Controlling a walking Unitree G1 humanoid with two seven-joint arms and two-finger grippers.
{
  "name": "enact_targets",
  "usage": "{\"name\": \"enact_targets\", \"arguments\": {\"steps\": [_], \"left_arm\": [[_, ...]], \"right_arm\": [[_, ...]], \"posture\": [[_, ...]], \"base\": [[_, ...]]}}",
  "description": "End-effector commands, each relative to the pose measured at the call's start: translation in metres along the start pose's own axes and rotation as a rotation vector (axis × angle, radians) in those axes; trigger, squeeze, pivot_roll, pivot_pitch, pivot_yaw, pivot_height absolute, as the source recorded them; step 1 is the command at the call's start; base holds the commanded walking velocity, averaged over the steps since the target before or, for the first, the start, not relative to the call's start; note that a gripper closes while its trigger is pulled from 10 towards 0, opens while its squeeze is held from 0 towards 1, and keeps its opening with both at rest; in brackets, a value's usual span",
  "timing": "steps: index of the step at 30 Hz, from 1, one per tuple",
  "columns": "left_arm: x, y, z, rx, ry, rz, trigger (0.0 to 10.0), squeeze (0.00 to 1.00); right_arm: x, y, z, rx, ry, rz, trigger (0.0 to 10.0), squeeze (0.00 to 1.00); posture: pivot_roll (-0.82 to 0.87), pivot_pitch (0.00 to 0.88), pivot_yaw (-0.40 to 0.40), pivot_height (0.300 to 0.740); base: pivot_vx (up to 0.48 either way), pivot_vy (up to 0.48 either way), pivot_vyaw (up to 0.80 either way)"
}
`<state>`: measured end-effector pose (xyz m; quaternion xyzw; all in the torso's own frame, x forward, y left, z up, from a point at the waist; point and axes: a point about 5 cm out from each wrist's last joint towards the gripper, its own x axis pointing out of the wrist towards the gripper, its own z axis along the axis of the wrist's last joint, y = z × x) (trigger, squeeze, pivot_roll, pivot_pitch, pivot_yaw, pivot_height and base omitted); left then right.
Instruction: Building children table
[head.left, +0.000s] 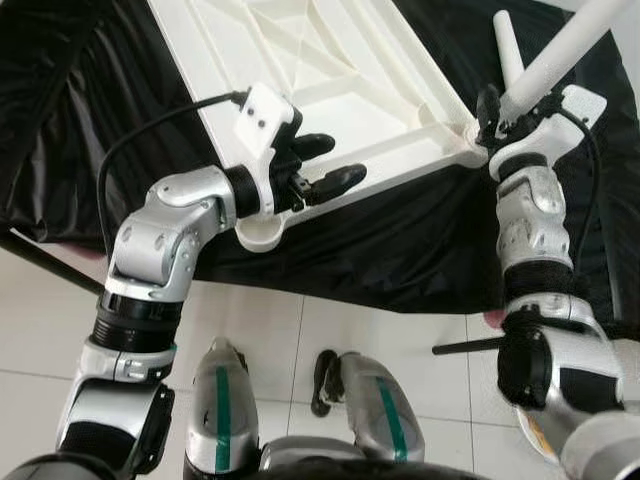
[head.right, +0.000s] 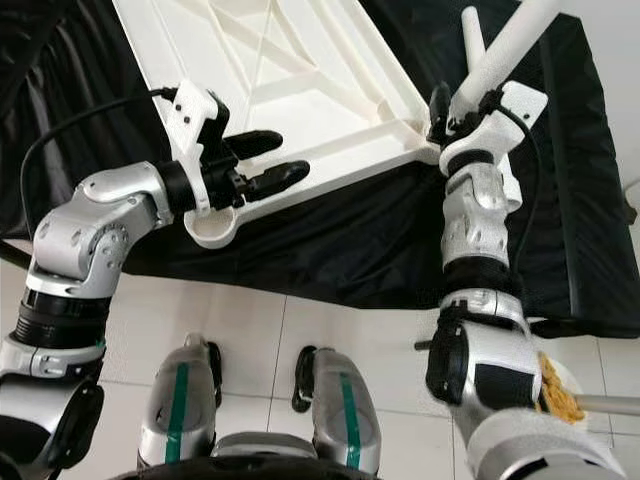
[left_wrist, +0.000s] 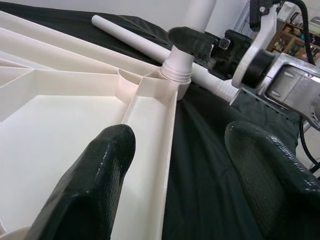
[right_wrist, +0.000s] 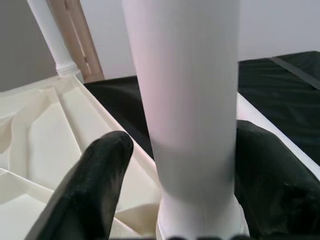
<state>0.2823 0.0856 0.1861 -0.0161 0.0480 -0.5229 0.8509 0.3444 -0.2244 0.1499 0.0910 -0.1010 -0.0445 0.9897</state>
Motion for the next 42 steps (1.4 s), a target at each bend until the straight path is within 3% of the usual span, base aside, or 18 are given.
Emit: {"name": "enact_targets", "arguments": {"steps": [1,6,19,21,25,31,35,42], "left_arm": [[-0.001,0.012,-0.004,-0.002,0.037,0.166,10.0,0.0],[-0.005,0.032,-0.01,0.018,0.121,0.263,10.0,0.0],[-0.012,0.059,-0.011,0.074,0.209,0.372,10.0,0.0],[-0.012,0.059,-0.011,0.074,0.209,0.372,10.0,0.0],[-0.019,0.074,-0.016,0.106,0.284,0.474,10.0,0.0],[-0.022,0.083,-0.014,0.139,0.298,0.537,10.0,0.0],[-0.029,0.096,-0.002,0.168,0.277,0.612,10.0,0.0],[-0.034,0.101,0.004,0.193,0.277,0.624,10.0,0.0]], "right_arm": [[-0.009,0.0,0.0,0.012,-0.026,-0.026,10.0,0.0],[-0.032,0.008,-0.004,0.023,-0.047,-0.036,10.0,0.0],[-0.056,0.016,-0.014,0.047,0.004,-0.04,10.0,0.0],[-0.056,0.016,-0.014,0.047,0.004,-0.04,10.0,0.0],[-0.059,0.023,-0.018,0.06,0.033,-0.029,10.0,0.0],[-0.059,0.025,-0.015,0.069,0.032,-0.022,10.0,0.0],[-0.059,0.018,-0.011,0.064,0.032,-0.044,10.0,0.0],[-0.061,0.012,-0.01,0.059,0.036,-0.062,10.0,0.0]], "posture": [[0.14,0.079,-0.118,0.74],[0.13,0.072,-0.115,0.74],[0.12,0.06,-0.107,0.74],[0.12,0.06,-0.107,0.74],[0.12,0.059,-0.107,0.74],[0.12,0.057,-0.105,0.74],[0.11,0.058,-0.1,0.74],[0.11,0.062,-0.098,0.74]], "base": [[0.0,0.0,0.0],[0.0,0.0,0.0],[0.0,0.0,0.0],[0.0,0.0,0.0],[0.0,0.0,0.0],[0.0,0.0,0.0],[0.0,0.0,0.0],[0.0,0.0,0.0]]}}
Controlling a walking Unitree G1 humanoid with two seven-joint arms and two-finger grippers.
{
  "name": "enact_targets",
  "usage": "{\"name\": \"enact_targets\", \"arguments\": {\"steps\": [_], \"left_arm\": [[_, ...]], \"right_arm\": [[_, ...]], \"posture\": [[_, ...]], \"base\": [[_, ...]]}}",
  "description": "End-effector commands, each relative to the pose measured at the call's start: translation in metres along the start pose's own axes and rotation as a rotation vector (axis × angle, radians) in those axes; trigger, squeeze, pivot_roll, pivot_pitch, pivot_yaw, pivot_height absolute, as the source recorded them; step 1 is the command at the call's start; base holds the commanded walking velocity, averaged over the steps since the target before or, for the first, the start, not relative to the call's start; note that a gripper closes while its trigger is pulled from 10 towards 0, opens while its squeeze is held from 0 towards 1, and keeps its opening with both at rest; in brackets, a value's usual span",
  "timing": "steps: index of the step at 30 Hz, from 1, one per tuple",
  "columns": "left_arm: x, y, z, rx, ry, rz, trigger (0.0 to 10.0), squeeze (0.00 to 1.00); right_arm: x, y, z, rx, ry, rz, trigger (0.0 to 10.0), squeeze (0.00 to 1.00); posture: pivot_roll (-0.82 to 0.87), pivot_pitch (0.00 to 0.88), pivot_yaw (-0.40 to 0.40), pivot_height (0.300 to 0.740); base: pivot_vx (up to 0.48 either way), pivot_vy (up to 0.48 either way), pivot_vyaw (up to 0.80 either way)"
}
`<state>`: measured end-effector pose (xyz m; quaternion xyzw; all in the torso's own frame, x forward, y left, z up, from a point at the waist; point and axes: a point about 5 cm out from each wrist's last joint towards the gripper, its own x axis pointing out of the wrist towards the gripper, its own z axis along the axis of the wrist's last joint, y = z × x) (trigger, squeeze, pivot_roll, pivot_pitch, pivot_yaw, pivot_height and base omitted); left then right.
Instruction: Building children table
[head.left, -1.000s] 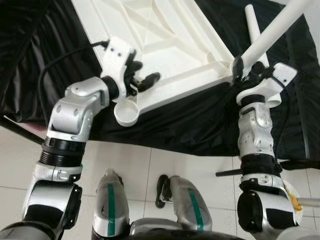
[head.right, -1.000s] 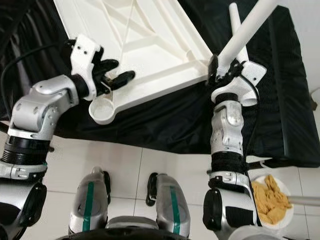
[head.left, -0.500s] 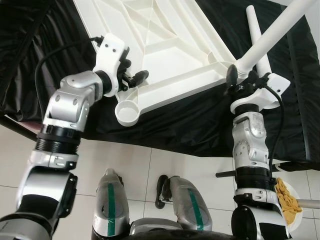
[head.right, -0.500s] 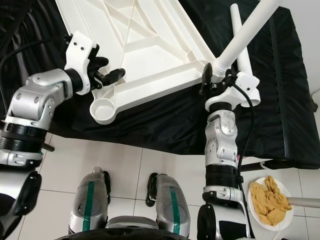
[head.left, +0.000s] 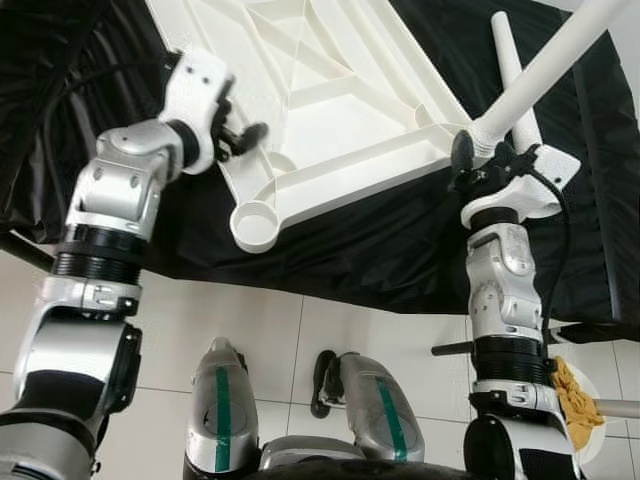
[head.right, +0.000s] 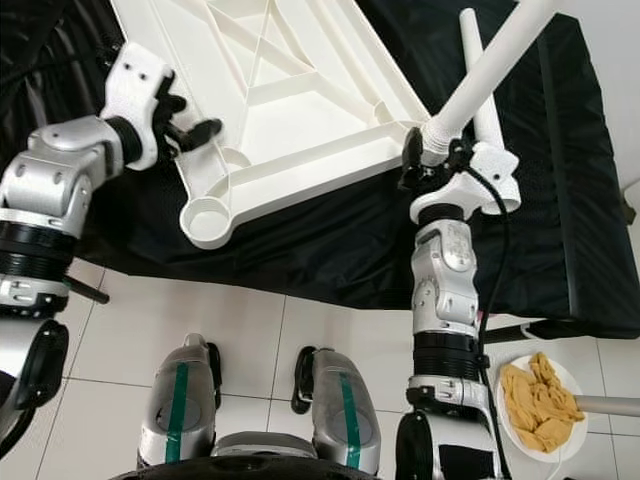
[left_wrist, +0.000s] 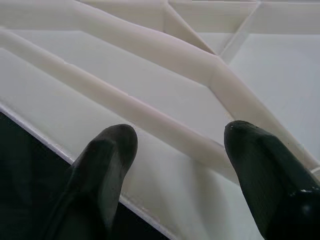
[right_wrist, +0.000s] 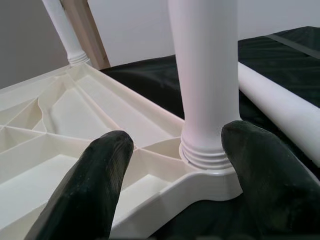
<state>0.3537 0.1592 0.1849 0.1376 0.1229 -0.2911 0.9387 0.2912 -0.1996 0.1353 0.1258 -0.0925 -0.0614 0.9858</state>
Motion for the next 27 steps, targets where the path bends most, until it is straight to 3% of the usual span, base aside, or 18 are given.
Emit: {"name": "enact_targets", "arguments": {"steps": [1,2,4,10,16,27], "left_arm": [[0.001,0.005,0.0,0.017,0.005,0.113,10.0,0.0],[0.0,0.006,0.001,0.022,0.006,0.107,10.0,0.0],[-0.004,0.005,-0.001,0.12,0.037,0.072,10.0,0.0],[-0.008,-0.004,-0.004,0.196,0.053,-0.027,10.0,0.0],[-0.012,-0.021,-0.016,0.294,0.101,-0.178,10.0,0.0],[-0.016,-0.055,-0.019,0.426,0.099,-0.384,10.0,0.0]], "right_arm": [[-0.003,-0.008,-0.002,-0.01,0.02,-0.028,10.0,0.0],[-0.003,-0.01,-0.001,-0.013,0.022,-0.032,10.0,0.0],[-0.003,-0.015,0.0,-0.011,0.025,-0.051,10.0,0.0],[-0.002,-0.019,0.002,-0.015,0.028,-0.068,10.0,0.0],[0.003,-0.023,0.004,-0.032,0.043,-0.101,10.0,0.0],[0.006,-0.029,0.0,-0.025,0.11,-0.181,10.0,0.0]], "posture": [[0.11,0.065,-0.098,0.74],[0.11,0.065,-0.098,0.74],[0.1,0.068,-0.095,0.74],[0.1,0.071,-0.093,0.74],[0.1,0.076,-0.094,0.74],[0.09,0.078,-0.096,0.74]], "base": [[0.0,0.0,0.0],[0.0,0.0,0.0],[0.0,0.0,0.0],[0.0,0.0,0.0],[0.0,0.0,0.0],[0.0,0.0,0.0]]}}
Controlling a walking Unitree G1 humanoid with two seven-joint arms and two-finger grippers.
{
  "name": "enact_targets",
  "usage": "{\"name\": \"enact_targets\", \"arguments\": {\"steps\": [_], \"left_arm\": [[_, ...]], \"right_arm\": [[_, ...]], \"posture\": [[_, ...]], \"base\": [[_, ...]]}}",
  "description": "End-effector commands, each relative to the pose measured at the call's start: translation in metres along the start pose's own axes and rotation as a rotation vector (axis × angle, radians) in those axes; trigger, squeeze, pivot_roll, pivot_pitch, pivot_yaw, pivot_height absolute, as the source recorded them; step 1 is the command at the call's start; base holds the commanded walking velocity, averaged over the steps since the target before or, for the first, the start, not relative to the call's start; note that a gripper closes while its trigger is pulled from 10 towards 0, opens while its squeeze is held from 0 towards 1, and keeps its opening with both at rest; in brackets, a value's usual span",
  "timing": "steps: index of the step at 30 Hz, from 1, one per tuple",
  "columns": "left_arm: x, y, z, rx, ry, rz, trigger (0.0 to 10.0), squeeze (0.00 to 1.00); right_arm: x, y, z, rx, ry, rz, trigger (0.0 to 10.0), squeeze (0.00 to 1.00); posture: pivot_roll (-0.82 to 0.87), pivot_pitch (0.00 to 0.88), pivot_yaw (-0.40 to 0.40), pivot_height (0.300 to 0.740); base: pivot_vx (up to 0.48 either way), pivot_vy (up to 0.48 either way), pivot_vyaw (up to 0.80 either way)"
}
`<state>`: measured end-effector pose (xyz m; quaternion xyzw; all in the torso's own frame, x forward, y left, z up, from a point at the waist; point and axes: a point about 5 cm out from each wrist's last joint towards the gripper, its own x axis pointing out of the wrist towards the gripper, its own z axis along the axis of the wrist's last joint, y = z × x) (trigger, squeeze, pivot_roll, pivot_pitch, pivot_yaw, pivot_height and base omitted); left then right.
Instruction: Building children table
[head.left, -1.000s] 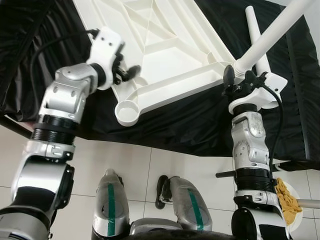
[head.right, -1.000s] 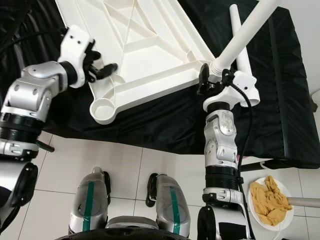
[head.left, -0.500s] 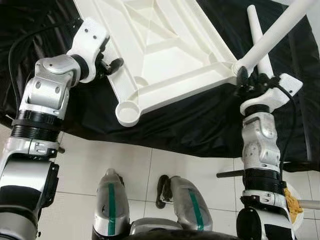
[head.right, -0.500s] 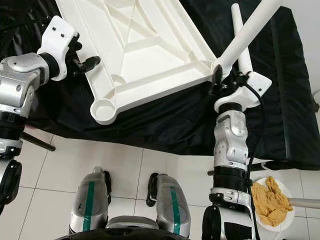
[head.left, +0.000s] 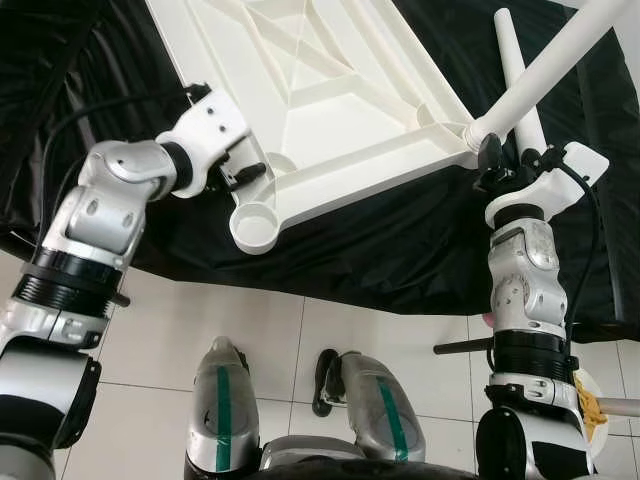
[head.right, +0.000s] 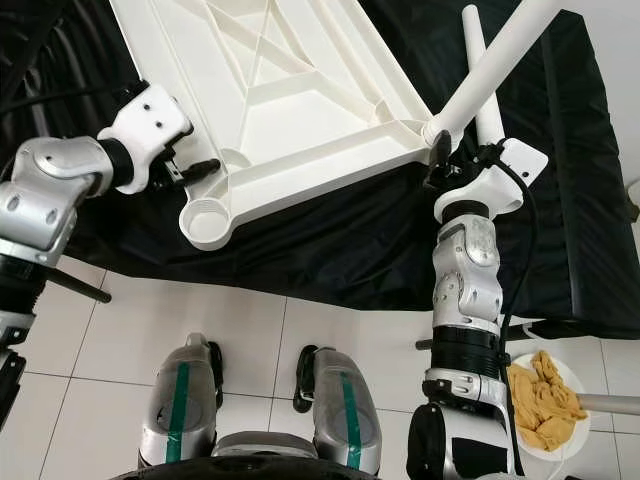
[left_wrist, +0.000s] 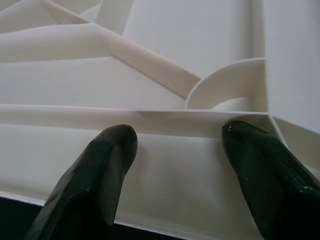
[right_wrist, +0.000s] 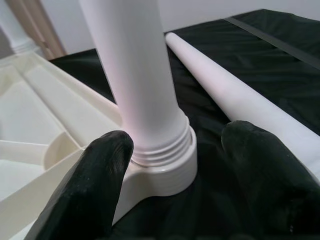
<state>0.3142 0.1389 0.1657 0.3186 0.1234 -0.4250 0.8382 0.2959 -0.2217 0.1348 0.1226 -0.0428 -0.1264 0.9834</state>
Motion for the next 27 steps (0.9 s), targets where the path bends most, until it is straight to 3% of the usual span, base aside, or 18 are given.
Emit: {"name": "enact_targets", "arguments": {"steps": [1,8,12,21,27], "left_arm": [[0.002,-0.014,0.004,0.034,-0.021,-0.128,10.0,0.0],[0.001,-0.022,0.01,0.058,-0.045,-0.184,10.0,0.0],[0.002,-0.027,0.015,0.067,-0.059,-0.21,10.0,0.0],[-0.001,-0.026,0.015,0.072,-0.055,-0.194,10.0,0.0],[-0.002,-0.027,0.015,0.074,-0.053,-0.195,10.0,0.0]], "right_arm": [[0.0,-0.008,-0.005,-0.009,0.033,-0.044,10.0,0.0],[0.0,-0.011,-0.01,-0.011,0.055,-0.046,10.0,0.0],[0.006,-0.018,-0.01,-0.03,0.073,-0.102,10.0,0.0],[-0.004,-0.029,-0.016,-0.06,0.083,-0.25,10.0,0.0],[0.0,-0.026,-0.027,-0.082,0.15,-0.214,10.0,0.0]], "posture": [[0.09,0.08,-0.096,0.74],[0.09,0.085,-0.091,0.74],[0.09,0.086,-0.091,0.74],[0.1,0.089,-0.104,0.74],[0.11,0.087,-0.102,0.74]], "base": [[0.0,0.0,0.0],[0.0,0.0,0.0],[0.0,0.0,0.0],[0.0,0.0,0.0],[0.0,0.0,0.0]]}}
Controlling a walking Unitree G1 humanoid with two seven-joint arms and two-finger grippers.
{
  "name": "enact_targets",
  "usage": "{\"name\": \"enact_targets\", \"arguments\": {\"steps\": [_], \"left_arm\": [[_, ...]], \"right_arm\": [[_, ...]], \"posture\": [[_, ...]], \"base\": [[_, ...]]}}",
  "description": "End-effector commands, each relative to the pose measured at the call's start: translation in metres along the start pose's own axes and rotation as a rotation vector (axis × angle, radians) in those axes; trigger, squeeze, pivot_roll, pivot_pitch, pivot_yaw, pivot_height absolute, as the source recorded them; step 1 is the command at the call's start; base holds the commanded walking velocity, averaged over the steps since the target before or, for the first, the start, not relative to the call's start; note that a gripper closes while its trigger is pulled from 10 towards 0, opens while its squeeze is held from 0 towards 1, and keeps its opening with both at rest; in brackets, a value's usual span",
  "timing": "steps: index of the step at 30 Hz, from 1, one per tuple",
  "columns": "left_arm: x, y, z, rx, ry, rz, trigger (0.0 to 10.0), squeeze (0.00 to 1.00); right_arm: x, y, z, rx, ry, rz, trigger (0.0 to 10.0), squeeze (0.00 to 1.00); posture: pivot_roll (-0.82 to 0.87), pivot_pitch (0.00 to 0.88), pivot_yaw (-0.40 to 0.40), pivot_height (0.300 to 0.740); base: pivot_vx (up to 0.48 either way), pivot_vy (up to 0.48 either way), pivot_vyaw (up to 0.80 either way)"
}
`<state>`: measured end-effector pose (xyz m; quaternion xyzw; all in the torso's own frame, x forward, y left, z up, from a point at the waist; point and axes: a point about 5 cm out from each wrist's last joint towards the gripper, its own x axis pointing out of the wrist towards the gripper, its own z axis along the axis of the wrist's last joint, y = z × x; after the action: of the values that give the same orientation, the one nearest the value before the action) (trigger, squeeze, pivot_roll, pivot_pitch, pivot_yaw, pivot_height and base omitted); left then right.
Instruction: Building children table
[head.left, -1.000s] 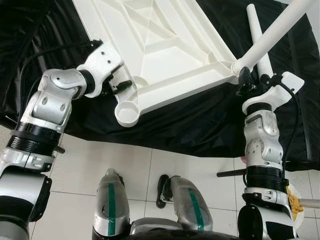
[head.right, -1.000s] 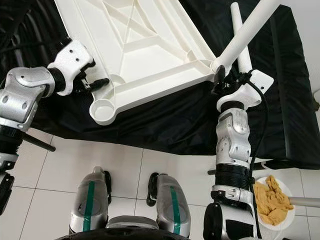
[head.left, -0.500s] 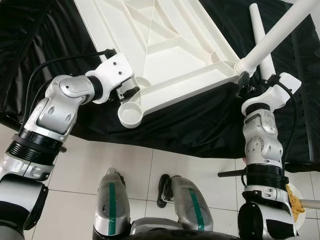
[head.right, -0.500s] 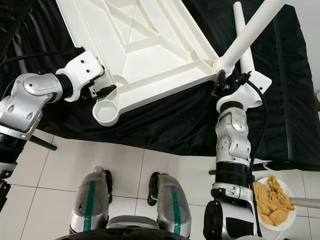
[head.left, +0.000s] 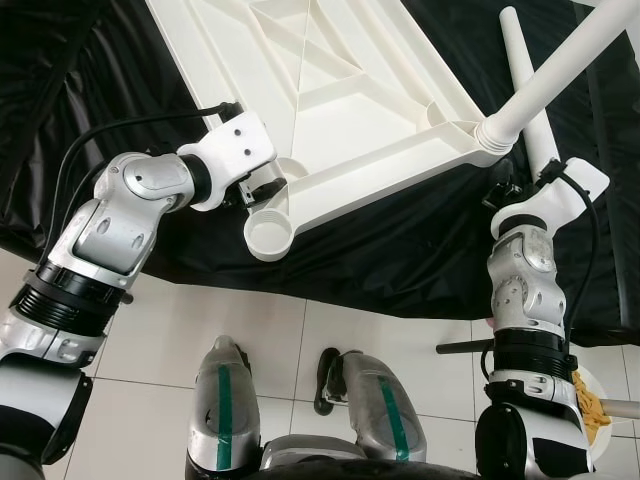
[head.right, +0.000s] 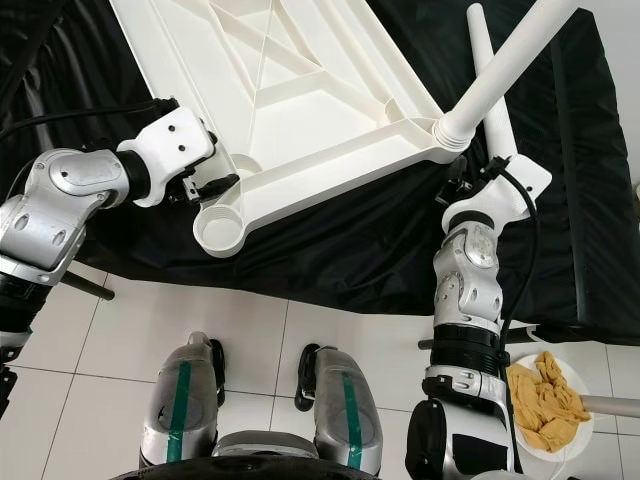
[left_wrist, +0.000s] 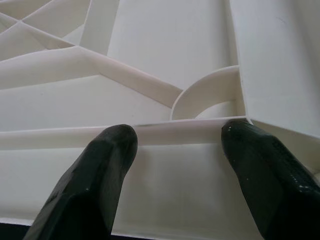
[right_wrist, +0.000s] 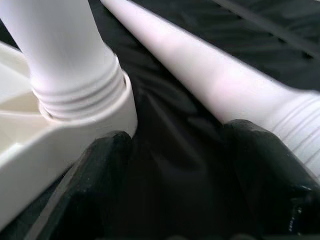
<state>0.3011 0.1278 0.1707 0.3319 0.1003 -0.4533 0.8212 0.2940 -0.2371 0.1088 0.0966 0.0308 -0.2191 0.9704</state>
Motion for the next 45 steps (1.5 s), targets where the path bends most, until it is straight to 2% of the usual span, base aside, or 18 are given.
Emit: {"name": "enact_targets", "arguments": {"steps": [1,6,12,14,15,19,21,31,41,45], "left_arm": [[0.002,-0.014,0.005,0.014,-0.016,-0.151,10.0,0.0],[0.001,-0.014,0.006,0.027,-0.018,-0.156,10.0,0.0],[0.001,-0.014,0.007,0.03,-0.019,-0.157,10.0,0.0],[0.0,-0.014,0.008,0.032,-0.021,-0.159,10.0,0.0],[0.0,-0.016,0.011,0.041,-0.028,-0.168,10.0,0.0],[0.0,-0.017,0.012,0.047,-0.031,-0.175,10.0,0.0],[-0.001,-0.021,0.017,0.052,-0.042,-0.188,10.0,0.0],[0.001,-0.035,0.03,0.054,-0.089,-0.232,10.0,0.0],[0.005,-0.043,0.035,0.05,-0.108,-0.264,10.0,0.0],[0.008,-0.052,0.034,0.046,-0.092,-0.322,10.0,0.0]], "right_arm": [[0.003,-0.003,-0.006,-0.016,0.042,0.0,10.0,0.0],[0.016,0.007,-0.002,-0.04,0.056,0.032,10.0,0.0],[0.019,0.01,0.0,-0.044,0.054,0.047,10.0,0.0],[0.022,0.016,0.003,-0.046,0.049,0.078,10.0,0.0],[0.03,0.027,0.008,-0.051,0.056,0.138,10.0,0.0],[0.033,0.031,0.01,-0.053,0.061,0.161,10.0,0.0],[0.038,0.038,0.014,-0.06,0.065,0.194,10.0,0.0],[0.058,0.047,0.024,-0.071,0.079,0.216,10.0,0.0],[0.065,0.054,0.025,-0.078,0.119,0.228,10.0,0.0],[0.068,0.062,0.027,-0.08,0.115,0.248,10.0,0.0]], "posture": [[0.11,0.085,-0.1,0.74],[0.11,0.081,-0.098,0.74],[0.11,0.081,-0.097,0.74],[0.12,0.083,-0.096,0.74],[0.12,0.088,-0.094,0.74],[0.12,0.088,-0.094,0.74],[0.12,0.093,-0.093,0.74],[0.13,0.104,-0.094,0.74],[0.13,0.105,-0.092,0.74],[0.13,0.108,-0.089,0.74]], "base": [[0.0,0.0,0.0],[0.0,0.0,0.0],[0.0,0.0,0.0],[0.0,0.0,0.0],[0.0,0.0,0.0],[0.0,0.0,0.0],[0.0,0.0,0.0],[0.0,0.0,0.0],[0.0,0.0,0.0],[0.0,0.0,0.0]]}}
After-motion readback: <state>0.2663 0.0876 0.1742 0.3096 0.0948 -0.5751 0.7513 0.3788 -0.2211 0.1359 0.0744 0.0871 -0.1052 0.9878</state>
